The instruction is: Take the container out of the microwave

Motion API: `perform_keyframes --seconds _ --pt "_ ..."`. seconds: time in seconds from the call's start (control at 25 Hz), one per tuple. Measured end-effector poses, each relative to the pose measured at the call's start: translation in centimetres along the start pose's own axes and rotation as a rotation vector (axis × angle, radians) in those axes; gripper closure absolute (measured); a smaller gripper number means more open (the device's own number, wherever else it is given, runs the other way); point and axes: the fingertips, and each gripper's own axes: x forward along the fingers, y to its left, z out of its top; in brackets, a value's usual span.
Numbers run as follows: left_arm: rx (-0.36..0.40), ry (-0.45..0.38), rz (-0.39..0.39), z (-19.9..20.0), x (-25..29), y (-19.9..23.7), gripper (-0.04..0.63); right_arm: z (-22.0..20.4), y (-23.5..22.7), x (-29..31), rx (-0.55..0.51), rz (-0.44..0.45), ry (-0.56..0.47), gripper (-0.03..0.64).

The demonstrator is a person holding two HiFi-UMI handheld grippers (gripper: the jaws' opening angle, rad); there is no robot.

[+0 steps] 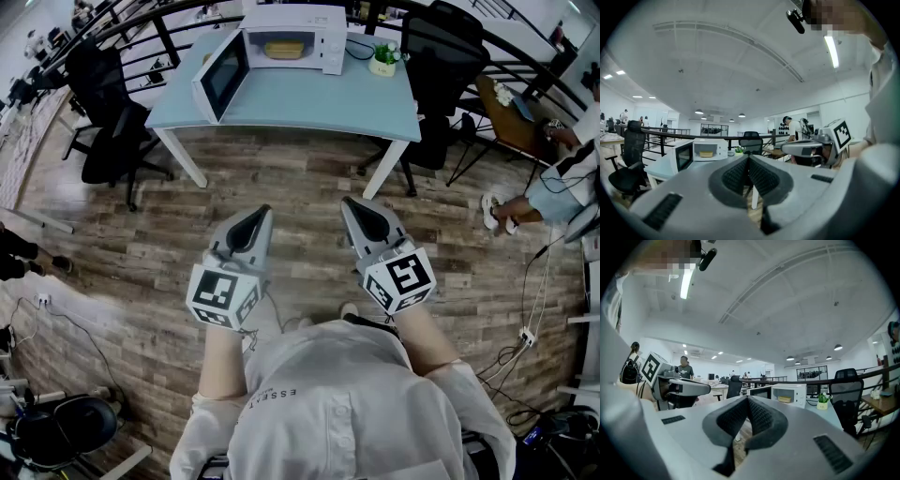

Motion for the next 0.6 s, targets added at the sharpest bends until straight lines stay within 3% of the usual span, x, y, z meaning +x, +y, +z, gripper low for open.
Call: perform_keyframes --seconds 0.6 --pt "0.0 -0.011 -0.025 0.1 -0.3 1.7 0.594 0.1 0.8 1.8 0.02 -0.022 0.004 0.607"
